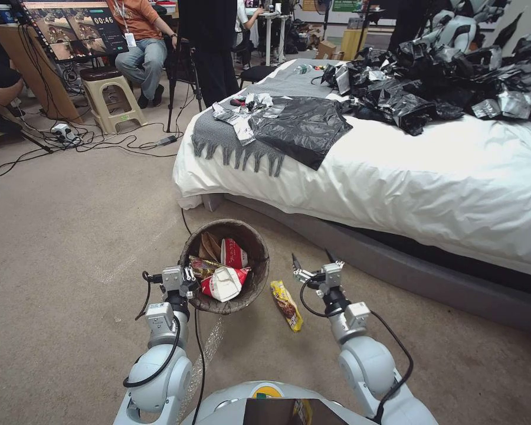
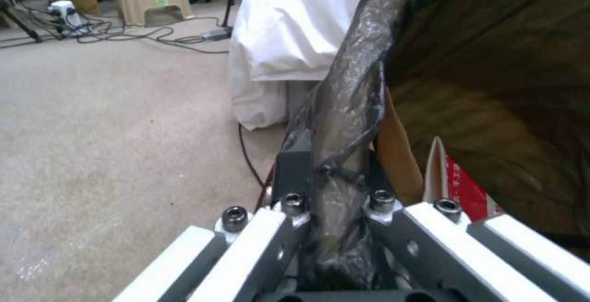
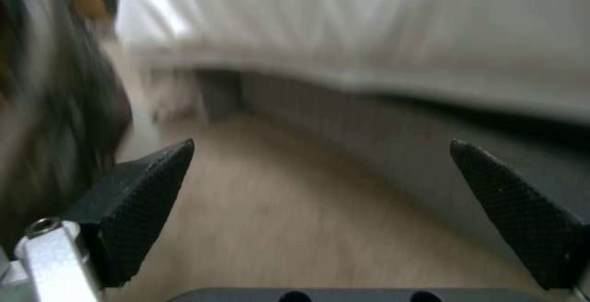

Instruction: Pick up the trash bin, then pick up the garbage from the floor and place it into the trash bin.

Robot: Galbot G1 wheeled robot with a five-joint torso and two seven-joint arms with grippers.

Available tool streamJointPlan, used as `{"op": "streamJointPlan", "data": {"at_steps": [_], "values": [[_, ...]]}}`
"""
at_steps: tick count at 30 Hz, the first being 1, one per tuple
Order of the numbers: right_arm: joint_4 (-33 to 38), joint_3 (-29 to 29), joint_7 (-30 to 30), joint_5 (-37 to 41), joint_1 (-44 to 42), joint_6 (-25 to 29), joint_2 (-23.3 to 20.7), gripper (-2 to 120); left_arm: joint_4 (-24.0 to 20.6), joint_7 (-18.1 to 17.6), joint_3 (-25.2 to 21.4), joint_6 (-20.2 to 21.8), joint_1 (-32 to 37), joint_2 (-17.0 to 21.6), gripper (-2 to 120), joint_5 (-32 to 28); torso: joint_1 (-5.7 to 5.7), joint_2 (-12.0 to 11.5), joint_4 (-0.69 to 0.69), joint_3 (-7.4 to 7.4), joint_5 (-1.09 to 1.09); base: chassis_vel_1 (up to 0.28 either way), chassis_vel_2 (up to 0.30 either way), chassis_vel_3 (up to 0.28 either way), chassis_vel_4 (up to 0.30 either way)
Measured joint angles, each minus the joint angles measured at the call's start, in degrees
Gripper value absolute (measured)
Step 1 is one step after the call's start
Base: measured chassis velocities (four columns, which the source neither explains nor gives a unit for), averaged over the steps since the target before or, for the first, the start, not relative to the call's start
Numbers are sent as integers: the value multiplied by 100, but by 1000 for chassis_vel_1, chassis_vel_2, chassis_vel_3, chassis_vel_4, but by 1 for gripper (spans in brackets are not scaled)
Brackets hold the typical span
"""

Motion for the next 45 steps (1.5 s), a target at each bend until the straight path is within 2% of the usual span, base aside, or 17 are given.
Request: {"op": "streamJointPlan", "data": {"at_steps": [1, 2, 5, 6, 9, 28, 37, 45], "values": [[-73, -72, -26, 187, 114, -292, -75, 100, -8, -4, -6, -2, -10, -3, 2, 0, 0, 0, -1, 0, 0, 0, 0, 0, 0], [-73, -72, -26, 187, 114, -292, -75, 100, -8, -4, -6, -2, -10, -3, 2, 0, 0, 0, -1, 0, 0, 0, 0, 0, 0], [-512, -320, -50, 784, 486, -1337, -279, 100, -42, -10, -56, -4, -31, -4, 2, 0, 0, 0, 0, 0, 0, 0, 0, 0, 0], [-512, -320, -50, 784, 486, -1337, -279, 100, -42, -10, -56, -4, -31, -4, 2, 0, 0, 0, 0, 0, 0, 0, 0, 0, 0], [-1119, -569, -127, 1076, 859, -1952, -355, 100, -55, -11, -73, -4, -49, -2, 2, -4, 0, 0, -1, 0, 0, 0, 0, 0, 0], [-2046, -724, -376, 1409, 1357, -2425, -392, 100, -49, -14, -73, -3, -73, -8, 2, -5, 0, 0, -1, 0, 1, 0, 0, 0, 0], [-3163, -830, -1036, 1593, 1960, -2835, -312, 100, -31, -14, -61, -4, -64, -23, 2, 27, 0, 0, 0, 0, 0, 0, 0, 0, 0], [-3952, -902, -1235, 1220, 2358, -2698, -166, 100, 13, -13, -34, -32, -15, -58, 2, 64, 0, 0, 0, 0, 0, 0, 0, 0, 0]]}}
